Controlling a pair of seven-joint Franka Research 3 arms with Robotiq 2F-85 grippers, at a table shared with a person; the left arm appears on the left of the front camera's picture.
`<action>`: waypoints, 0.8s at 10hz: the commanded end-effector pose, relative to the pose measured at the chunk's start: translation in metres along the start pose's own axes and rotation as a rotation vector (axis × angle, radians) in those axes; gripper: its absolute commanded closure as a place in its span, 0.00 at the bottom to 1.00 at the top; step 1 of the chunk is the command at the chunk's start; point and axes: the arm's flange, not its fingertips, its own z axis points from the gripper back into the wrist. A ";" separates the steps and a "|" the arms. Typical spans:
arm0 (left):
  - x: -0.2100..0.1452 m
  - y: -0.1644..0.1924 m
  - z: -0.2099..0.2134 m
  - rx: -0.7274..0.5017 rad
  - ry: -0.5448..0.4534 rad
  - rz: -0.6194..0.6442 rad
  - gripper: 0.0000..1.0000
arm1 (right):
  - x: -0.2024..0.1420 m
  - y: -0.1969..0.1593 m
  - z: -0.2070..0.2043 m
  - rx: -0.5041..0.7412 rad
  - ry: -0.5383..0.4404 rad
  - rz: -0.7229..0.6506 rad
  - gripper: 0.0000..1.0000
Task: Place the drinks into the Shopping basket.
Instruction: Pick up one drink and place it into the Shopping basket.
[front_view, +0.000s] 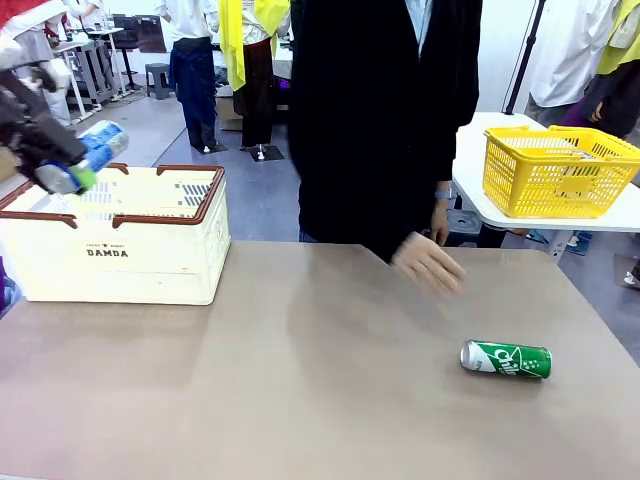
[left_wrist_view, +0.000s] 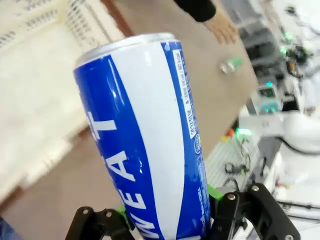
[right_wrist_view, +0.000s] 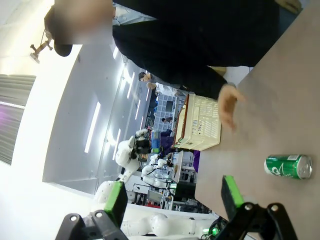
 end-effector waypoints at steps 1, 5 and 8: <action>0.057 0.009 -0.024 0.089 0.015 0.151 1.00 | -0.001 0.001 0.000 0.001 0.008 0.026 0.00; 0.061 0.018 -0.043 0.107 -0.024 0.139 1.00 | -0.001 0.001 0.000 0.001 0.008 0.026 0.00; 0.083 0.037 -0.067 0.216 -0.113 0.219 1.00 | -0.001 0.001 0.000 0.001 0.008 0.026 0.00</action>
